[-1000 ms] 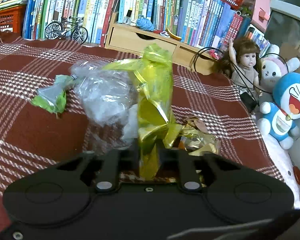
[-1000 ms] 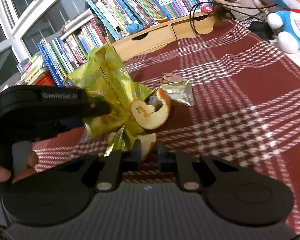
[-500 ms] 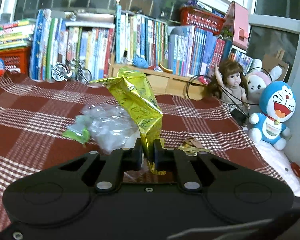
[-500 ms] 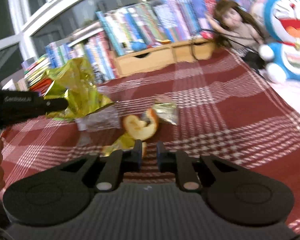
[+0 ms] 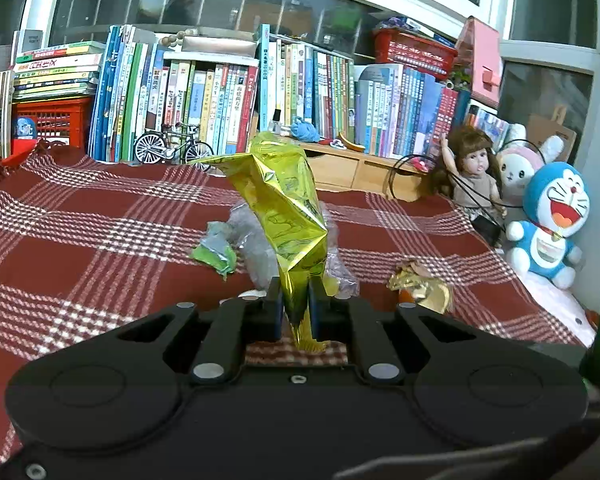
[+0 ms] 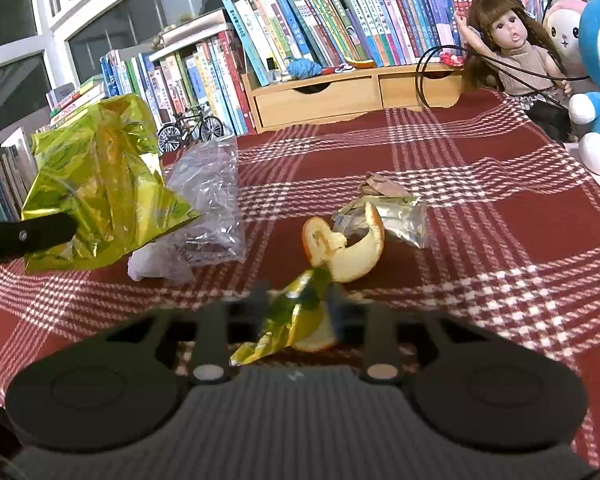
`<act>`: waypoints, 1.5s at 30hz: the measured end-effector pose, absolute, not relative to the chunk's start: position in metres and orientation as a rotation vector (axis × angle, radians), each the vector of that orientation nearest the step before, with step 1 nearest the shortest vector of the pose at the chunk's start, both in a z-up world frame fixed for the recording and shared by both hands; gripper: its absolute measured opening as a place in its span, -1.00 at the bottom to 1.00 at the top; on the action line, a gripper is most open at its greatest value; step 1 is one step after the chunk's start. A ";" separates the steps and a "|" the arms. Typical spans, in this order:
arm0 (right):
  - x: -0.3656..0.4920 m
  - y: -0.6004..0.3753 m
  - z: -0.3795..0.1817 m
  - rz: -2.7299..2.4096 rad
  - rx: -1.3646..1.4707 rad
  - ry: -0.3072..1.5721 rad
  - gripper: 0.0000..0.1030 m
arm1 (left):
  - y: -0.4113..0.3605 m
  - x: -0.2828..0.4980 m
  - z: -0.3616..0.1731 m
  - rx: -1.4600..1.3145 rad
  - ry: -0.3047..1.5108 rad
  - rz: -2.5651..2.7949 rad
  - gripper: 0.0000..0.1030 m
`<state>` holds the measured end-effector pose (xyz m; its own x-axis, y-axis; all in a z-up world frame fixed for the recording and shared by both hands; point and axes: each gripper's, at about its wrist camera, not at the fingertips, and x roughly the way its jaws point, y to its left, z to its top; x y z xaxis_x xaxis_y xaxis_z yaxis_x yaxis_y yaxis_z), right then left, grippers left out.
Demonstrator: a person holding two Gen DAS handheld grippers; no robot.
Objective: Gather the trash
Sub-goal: 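Lift the gold foil wrappers off the cloth with both tools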
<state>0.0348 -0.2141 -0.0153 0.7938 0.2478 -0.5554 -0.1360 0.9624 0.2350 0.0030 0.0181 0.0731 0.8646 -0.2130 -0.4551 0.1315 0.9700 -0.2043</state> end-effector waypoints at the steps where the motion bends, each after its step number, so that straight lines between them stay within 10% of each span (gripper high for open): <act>1: 0.032 -0.214 -0.015 0.207 0.180 0.618 -0.62 | 0.021 0.000 0.071 -0.169 0.496 -0.192 -0.73; 5: 0.024 -0.217 -0.012 0.201 0.167 0.593 -0.65 | 0.030 -0.008 0.057 -0.175 0.502 -0.170 0.23; 16: 0.008 -0.220 -0.003 0.210 0.147 0.551 -0.65 | 0.037 0.029 0.017 -0.438 0.586 -0.166 0.96; 19: 0.005 -0.220 -0.003 0.217 0.136 0.547 -0.65 | 0.030 0.041 0.013 -0.451 0.609 -0.161 0.50; 21: 0.001 -0.219 -0.002 0.225 0.125 0.540 -0.65 | 0.026 0.042 0.016 -0.444 0.625 -0.208 -0.23; 45: -0.044 -0.231 0.025 0.340 0.181 0.483 -0.66 | 0.032 -0.060 0.097 -0.237 0.332 -0.252 -0.32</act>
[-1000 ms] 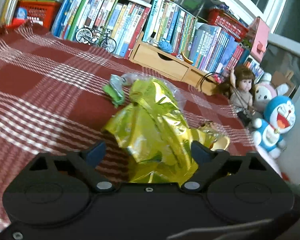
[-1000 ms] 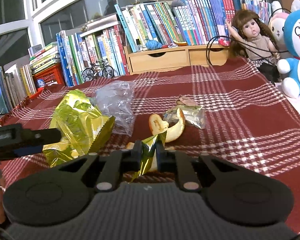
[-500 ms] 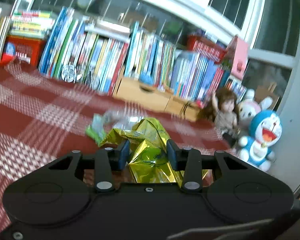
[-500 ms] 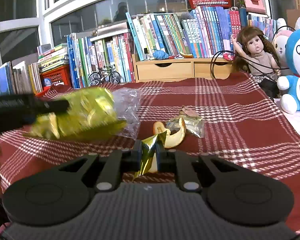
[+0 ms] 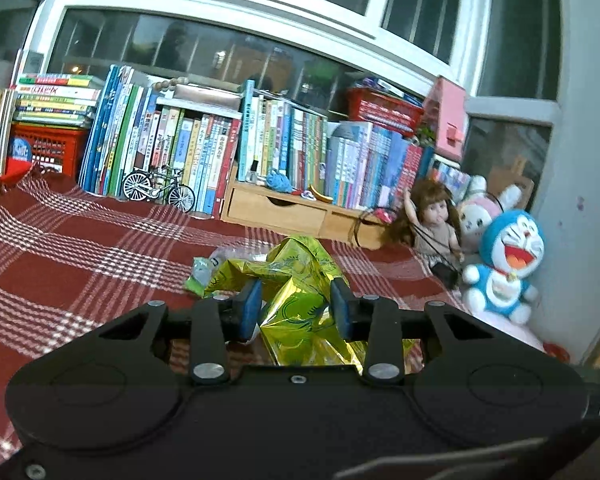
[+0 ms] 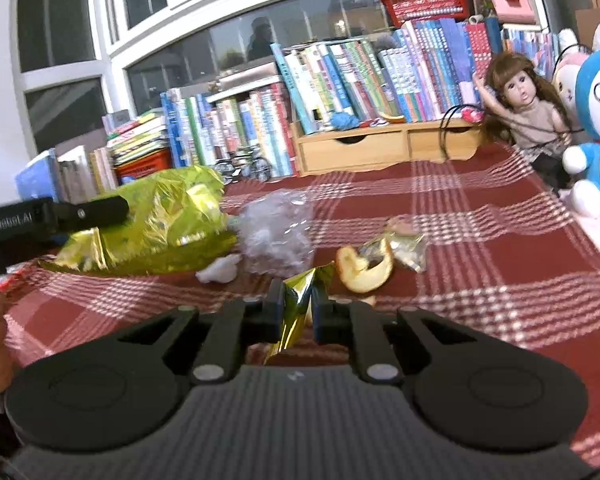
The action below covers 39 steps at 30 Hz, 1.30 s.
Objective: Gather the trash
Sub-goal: 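Lift the gold foil wrappers off the cloth with both tools, then lower both held gold foil pieces into the bin and open both tools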
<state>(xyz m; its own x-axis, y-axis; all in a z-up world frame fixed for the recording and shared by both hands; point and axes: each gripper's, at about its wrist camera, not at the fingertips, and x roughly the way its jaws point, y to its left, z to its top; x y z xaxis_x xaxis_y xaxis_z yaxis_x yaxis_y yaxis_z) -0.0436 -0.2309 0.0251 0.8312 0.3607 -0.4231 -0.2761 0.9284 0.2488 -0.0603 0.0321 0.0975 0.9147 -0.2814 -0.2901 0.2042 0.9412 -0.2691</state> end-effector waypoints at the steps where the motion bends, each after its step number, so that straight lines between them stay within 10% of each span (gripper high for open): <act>1: -0.048 -0.231 0.024 0.357 0.188 0.490 -0.66 | 0.032 -0.069 0.096 -0.223 0.333 -0.260 -0.32; 34: -0.124 -0.169 -0.130 0.650 -0.036 1.003 -0.65 | -0.006 -0.197 -0.098 0.188 0.962 -0.404 -0.34; 39: -0.118 -0.167 -0.134 0.648 -0.033 1.017 -0.36 | -0.009 -0.200 -0.098 0.216 0.945 -0.404 0.01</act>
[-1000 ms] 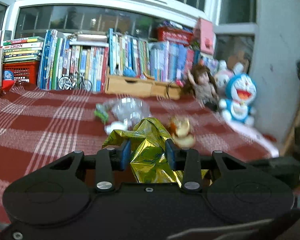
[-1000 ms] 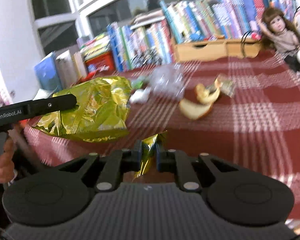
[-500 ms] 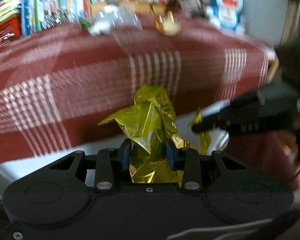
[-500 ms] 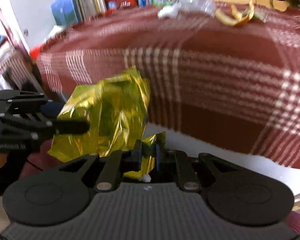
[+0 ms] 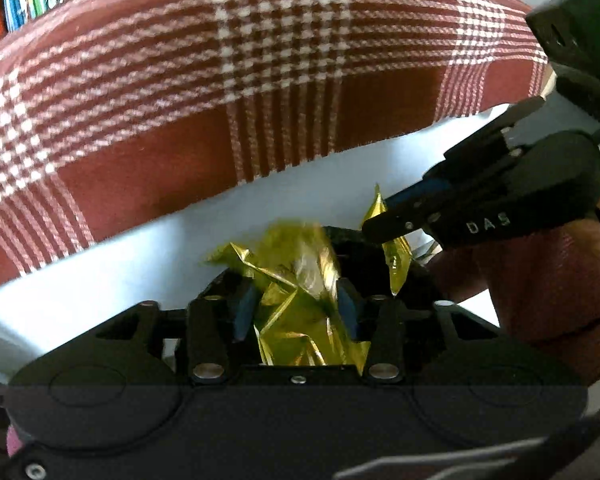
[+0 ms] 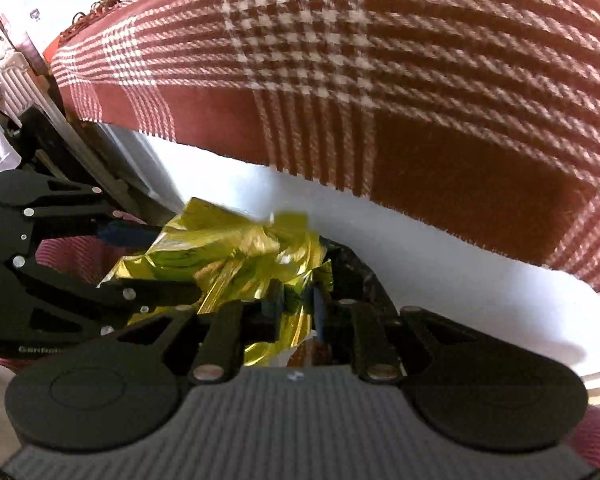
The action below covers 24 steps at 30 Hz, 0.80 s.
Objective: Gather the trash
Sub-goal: 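Lower both held gold foil pieces into the bin and open both tools, then grasp the white tissue with the left tool while the right tool grasps an orange peel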
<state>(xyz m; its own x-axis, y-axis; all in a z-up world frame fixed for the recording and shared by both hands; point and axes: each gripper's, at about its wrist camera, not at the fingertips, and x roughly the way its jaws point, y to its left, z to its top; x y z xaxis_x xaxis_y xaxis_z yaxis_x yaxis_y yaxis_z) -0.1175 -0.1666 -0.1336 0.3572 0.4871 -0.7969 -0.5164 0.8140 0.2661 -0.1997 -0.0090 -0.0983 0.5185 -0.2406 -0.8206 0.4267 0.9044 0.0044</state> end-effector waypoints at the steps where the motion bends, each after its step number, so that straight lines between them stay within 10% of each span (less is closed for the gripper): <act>1: -0.117 -0.168 -0.133 0.647 -0.027 1.013 -0.15 | -0.010 -0.199 -0.097 0.227 0.940 -0.400 0.08; 9: -0.112 -0.184 -0.124 0.645 0.015 0.998 0.15 | -0.015 -0.196 -0.090 0.268 0.895 -0.378 0.63; 24: -0.116 -0.207 -0.051 0.657 0.089 0.782 0.46 | 0.007 -0.186 -0.013 0.112 0.615 -0.383 0.77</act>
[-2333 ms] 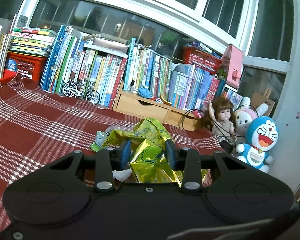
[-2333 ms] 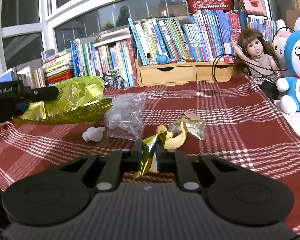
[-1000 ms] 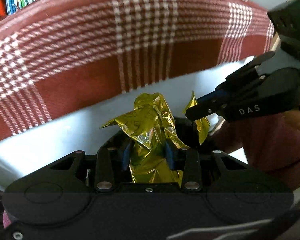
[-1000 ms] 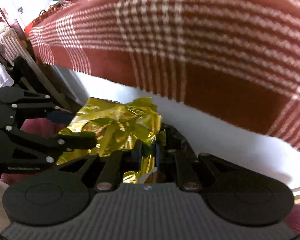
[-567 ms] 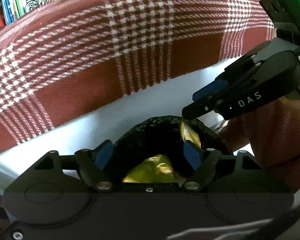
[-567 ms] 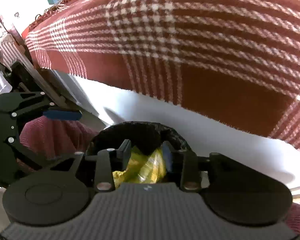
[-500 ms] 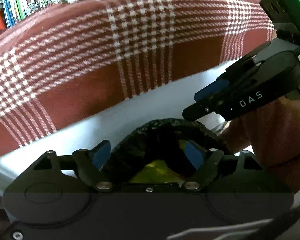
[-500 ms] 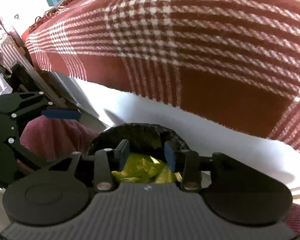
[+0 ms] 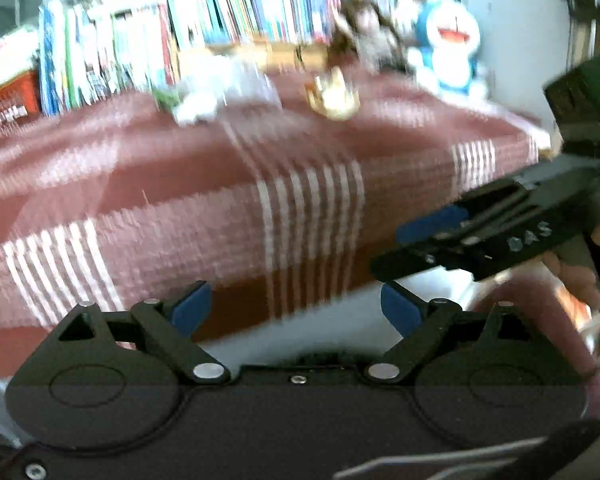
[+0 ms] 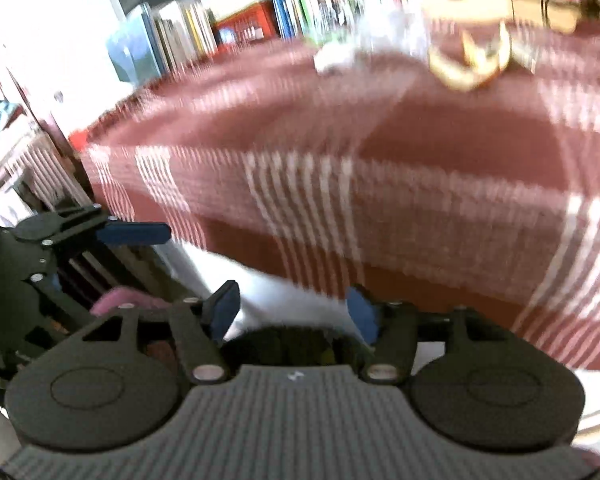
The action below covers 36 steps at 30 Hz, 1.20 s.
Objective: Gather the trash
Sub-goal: 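Grasp the white tissue with the left tool while the right tool grasps an orange peel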
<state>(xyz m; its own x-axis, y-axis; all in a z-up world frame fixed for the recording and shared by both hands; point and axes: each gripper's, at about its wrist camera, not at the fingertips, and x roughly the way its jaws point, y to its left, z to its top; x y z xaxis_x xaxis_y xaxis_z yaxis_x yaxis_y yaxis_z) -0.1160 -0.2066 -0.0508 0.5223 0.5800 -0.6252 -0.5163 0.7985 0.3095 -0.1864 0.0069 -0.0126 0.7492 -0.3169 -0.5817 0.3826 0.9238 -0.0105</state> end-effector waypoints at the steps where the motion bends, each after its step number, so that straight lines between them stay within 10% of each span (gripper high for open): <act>1: -0.116 -0.209 -0.043 0.651 0.084 0.753 0.50 | 0.008 -0.183 -0.007 0.106 0.592 -0.374 0.77; 18: -0.034 -0.233 -0.004 0.219 0.006 0.506 0.94 | 0.014 -0.037 0.035 0.019 0.501 -0.085 0.89; 32: 0.030 -0.204 -0.026 0.206 -0.055 0.617 0.92 | -0.005 0.079 0.011 -0.080 0.630 -0.042 0.91; 36: 0.043 -0.205 -0.029 0.195 -0.010 0.647 0.65 | -0.007 0.095 0.004 -0.103 0.646 -0.048 0.55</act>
